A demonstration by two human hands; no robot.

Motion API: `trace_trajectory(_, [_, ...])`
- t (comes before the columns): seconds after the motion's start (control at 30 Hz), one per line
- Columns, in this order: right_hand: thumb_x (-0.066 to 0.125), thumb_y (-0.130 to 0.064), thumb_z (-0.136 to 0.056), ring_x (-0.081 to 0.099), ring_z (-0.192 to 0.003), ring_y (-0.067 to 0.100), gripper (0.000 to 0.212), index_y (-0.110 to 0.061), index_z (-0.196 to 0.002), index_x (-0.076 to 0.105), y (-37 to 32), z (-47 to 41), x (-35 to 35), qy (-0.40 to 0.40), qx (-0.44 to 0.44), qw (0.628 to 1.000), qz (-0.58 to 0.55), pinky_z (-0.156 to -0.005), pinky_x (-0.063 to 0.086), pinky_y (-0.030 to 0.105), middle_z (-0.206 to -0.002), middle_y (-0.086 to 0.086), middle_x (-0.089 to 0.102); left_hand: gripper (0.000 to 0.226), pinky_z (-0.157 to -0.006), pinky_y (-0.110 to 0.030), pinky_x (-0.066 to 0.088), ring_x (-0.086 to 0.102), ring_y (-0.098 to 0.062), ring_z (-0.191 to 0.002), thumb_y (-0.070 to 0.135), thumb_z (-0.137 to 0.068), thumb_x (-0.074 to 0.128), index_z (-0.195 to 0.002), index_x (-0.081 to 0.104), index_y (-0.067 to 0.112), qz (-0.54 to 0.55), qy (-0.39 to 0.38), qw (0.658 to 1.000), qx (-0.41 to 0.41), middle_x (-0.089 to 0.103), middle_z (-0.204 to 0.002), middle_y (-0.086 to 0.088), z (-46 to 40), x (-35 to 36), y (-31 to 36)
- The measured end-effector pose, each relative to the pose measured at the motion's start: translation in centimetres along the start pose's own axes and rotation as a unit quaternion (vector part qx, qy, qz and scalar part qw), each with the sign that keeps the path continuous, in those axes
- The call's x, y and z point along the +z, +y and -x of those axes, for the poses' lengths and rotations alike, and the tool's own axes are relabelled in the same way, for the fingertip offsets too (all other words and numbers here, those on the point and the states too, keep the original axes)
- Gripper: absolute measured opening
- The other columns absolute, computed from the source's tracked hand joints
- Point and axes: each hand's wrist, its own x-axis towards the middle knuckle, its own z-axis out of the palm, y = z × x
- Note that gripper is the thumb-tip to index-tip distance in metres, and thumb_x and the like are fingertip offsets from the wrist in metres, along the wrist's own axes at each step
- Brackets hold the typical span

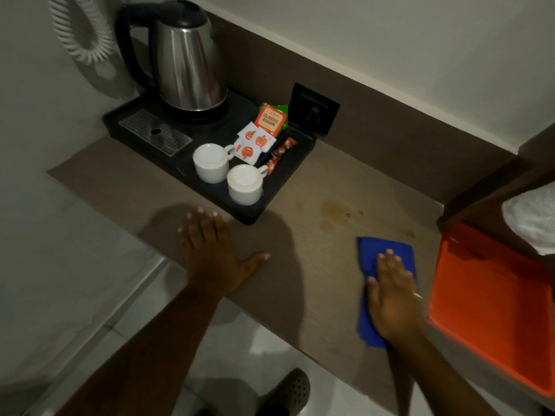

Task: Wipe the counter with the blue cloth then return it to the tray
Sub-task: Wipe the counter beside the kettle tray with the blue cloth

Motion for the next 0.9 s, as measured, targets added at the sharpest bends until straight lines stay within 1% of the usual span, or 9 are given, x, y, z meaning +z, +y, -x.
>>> trace_trajectory(0.13, [0.027, -0.038, -0.100, 0.016, -0.146, 0.031, 0.058, -0.007, -0.149, 0.018, 3.6, -3.1, -0.5, 0.012, 0.098, 0.995, 0.030, -0.118, 0.016, 0.052, -0.159, 0.017, 0.018, 0.144, -0.119, -0.062, 0.003, 0.003, -0.046, -0.150, 0.106, -0.054, 0.010, -0.153, 0.007, 0.002, 0.003, -0.001, 1.000, 0.014, 0.006, -0.163, -0.030, -0.1, 0.6, 0.2])
trace_trajectory(0.3, [0.029, -0.033, -0.099, 0.014, -0.145, 0.037, 0.061, 0.001, -0.148, 0.017, 0.7, -10.3, -0.8, 0.026, 0.185, 0.982, 0.039, -0.118, 0.013, 0.049, -0.158, 0.022, 0.015, 0.136, -0.116, -0.066, 0.014, 0.016, -0.048, -0.147, 0.103, -0.061, 0.019, -0.149, 0.023, -0.001, -0.010, 0.050, 0.998, 0.045, 0.021, -0.158, -0.033, -0.3, 1.3, 0.3])
trace_trajectory(0.37, [0.026, -0.034, -0.100, 0.013, -0.146, 0.035, 0.060, 0.001, -0.148, 0.016, -1.2, -11.5, -0.5, 0.023, 0.154, 0.987, 0.033, -0.119, 0.011, 0.048, -0.158, 0.021, 0.014, 0.136, -0.116, -0.066, 0.016, 0.017, -0.048, -0.146, 0.102, -0.061, 0.020, -0.149, 0.024, -0.001, -0.014, 0.052, 0.998, 0.044, 0.021, -0.158, -0.032, -0.3, 1.3, 0.3])
trace_trajectory(0.43, [0.025, -0.034, -0.100, 0.010, -0.147, 0.031, 0.059, -0.002, -0.149, 0.015, -2.5, -10.9, 0.1, 0.013, 0.073, 0.997, 0.024, -0.120, 0.008, 0.045, -0.160, 0.017, 0.012, 0.137, -0.117, -0.065, 0.015, 0.016, -0.048, -0.147, 0.103, -0.060, 0.020, -0.150, 0.022, 0.000, -0.022, 0.038, 0.998, 0.035, 0.019, -0.159, -0.031, -0.2, 1.0, 0.4])
trace_trajectory(0.5, [0.027, -0.037, -0.100, 0.011, -0.148, 0.027, 0.059, -0.007, -0.150, 0.015, -1.9, -8.6, 0.1, -0.001, -0.013, 1.000, 0.018, -0.120, 0.007, 0.042, -0.160, 0.012, 0.012, 0.140, -0.118, -0.064, 0.013, 0.012, -0.046, -0.149, 0.104, -0.058, 0.020, -0.152, 0.019, 0.000, -0.027, 0.020, 0.999, 0.033, 0.015, -0.161, -0.030, -0.2, 0.6, 0.4])
trace_trajectory(0.57, [0.024, -0.044, -0.098, 0.012, -0.147, 0.022, 0.061, -0.013, -0.150, 0.017, 0.5, -6.3, -0.1, -0.015, -0.055, 0.998, 0.030, -0.119, 0.009, 0.041, -0.159, 0.006, 0.013, 0.144, -0.120, -0.064, 0.012, 0.010, -0.045, -0.150, 0.105, -0.054, 0.016, -0.152, 0.018, 0.000, -0.027, 0.009, 0.999, 0.037, 0.013, -0.162, -0.029, -0.7, 0.1, -0.1])
trace_trajectory(0.67, [0.019, -0.050, -0.094, 0.013, -0.146, 0.021, 0.065, -0.017, -0.150, 0.016, 4.8, -5.8, -0.7, -0.008, 0.006, 0.999, 0.031, -0.117, 0.009, 0.042, -0.160, 0.006, 0.015, 0.148, -0.120, -0.063, 0.011, 0.010, -0.044, -0.150, 0.107, -0.049, 0.011, -0.152, 0.018, 0.000, -0.023, 0.004, 0.999, 0.037, 0.012, -0.163, -0.028, -1.6, -0.4, -1.2])
trace_trajectory(0.73, [0.017, -0.049, -0.094, 0.015, -0.146, 0.027, 0.067, -0.012, -0.149, 0.016, 6.0, -7.4, -0.6, 0.004, 0.060, 0.997, 0.045, -0.118, 0.012, 0.046, -0.159, 0.012, 0.016, 0.147, -0.119, -0.064, 0.012, 0.011, -0.045, -0.149, 0.106, -0.050, 0.015, -0.151, 0.021, 0.000, -0.023, 0.012, 0.999, 0.035, 0.015, -0.162, -0.029, -1.8, -0.5, -1.6])
trace_trajectory(0.9, [0.027, -0.036, -0.099, 0.017, -0.145, 0.038, 0.060, 0.000, -0.147, 0.020, 1.8, -13.3, -0.4, 0.023, 0.167, 0.984, 0.053, -0.118, 0.016, 0.053, -0.158, 0.023, 0.017, 0.142, -0.118, -0.064, 0.014, 0.013, -0.044, -0.149, 0.103, -0.055, 0.026, -0.152, 0.020, 0.001, -0.026, 0.028, 0.999, 0.037, 0.019, -0.161, -0.028, -1.8, -0.2, -1.3])
